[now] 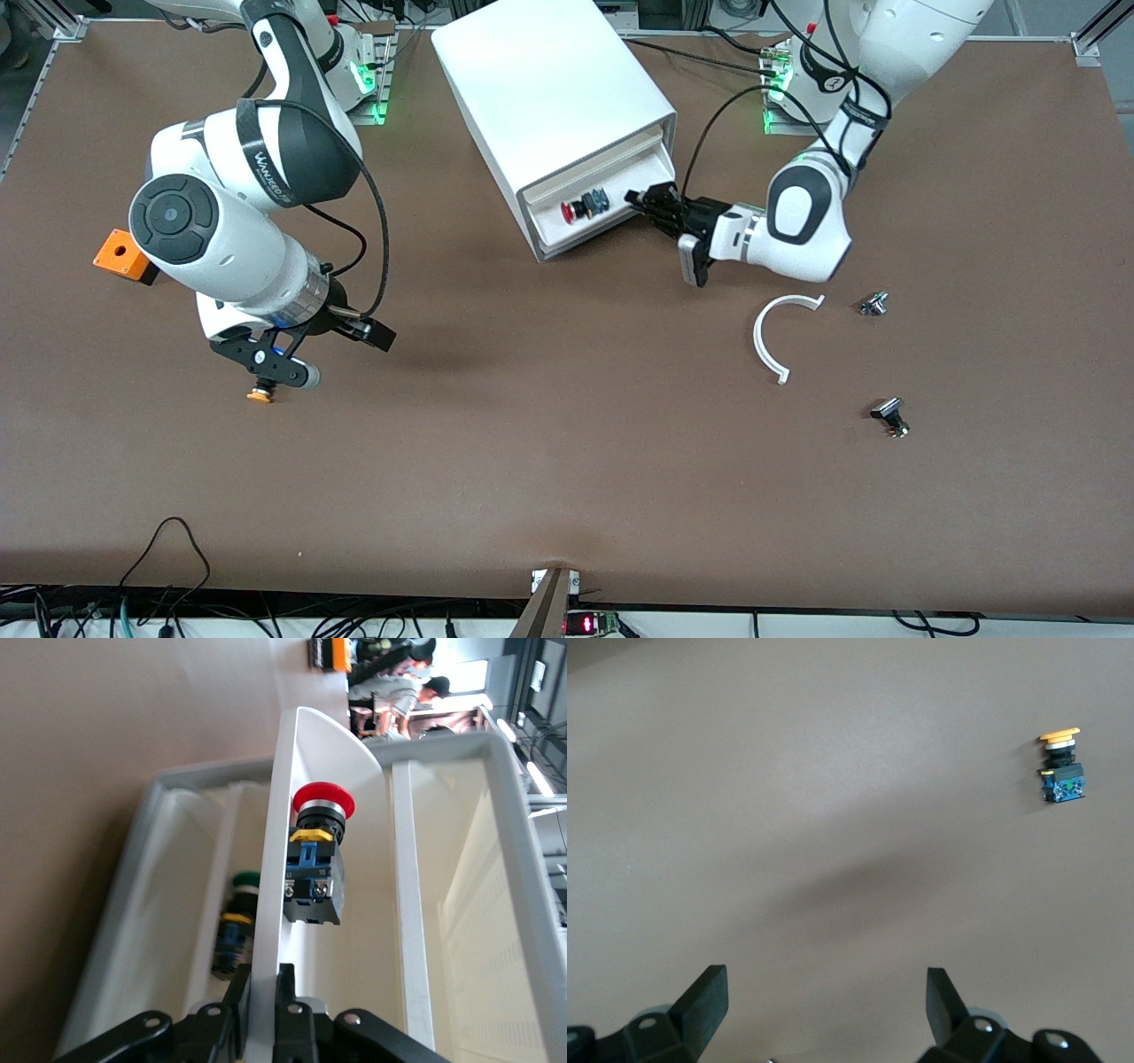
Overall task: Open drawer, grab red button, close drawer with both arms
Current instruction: 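Pull the drawer further out with the left gripper while the right gripper approaches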
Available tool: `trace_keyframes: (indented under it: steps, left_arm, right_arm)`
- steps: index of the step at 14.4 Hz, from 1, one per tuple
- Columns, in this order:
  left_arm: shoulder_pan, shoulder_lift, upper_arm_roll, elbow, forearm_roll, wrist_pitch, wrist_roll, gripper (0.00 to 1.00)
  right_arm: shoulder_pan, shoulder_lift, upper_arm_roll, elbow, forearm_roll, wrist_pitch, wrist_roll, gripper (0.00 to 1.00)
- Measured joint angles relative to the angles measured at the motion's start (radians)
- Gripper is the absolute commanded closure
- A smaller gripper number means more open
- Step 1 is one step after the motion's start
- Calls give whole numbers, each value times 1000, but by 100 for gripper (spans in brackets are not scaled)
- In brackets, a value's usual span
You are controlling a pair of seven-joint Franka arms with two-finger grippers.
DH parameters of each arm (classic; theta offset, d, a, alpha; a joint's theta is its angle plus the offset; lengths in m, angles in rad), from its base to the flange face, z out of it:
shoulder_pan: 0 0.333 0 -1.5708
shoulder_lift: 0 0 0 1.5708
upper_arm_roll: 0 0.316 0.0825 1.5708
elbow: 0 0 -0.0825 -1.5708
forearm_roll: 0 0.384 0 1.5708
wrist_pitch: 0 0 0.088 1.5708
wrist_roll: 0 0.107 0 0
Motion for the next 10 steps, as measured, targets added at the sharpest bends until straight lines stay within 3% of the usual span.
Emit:
trace_keyframes:
  steps: [6, 10]
  left_arm:
    - [94, 110, 4, 170, 113, -7, -23, 100]
    - [106, 148, 5, 220, 124, -15, -31, 100]
  right_arm:
    - [0, 5, 0, 36, 14, -17, 40, 1]
    - [9, 5, 1, 57, 17, -23, 91, 1]
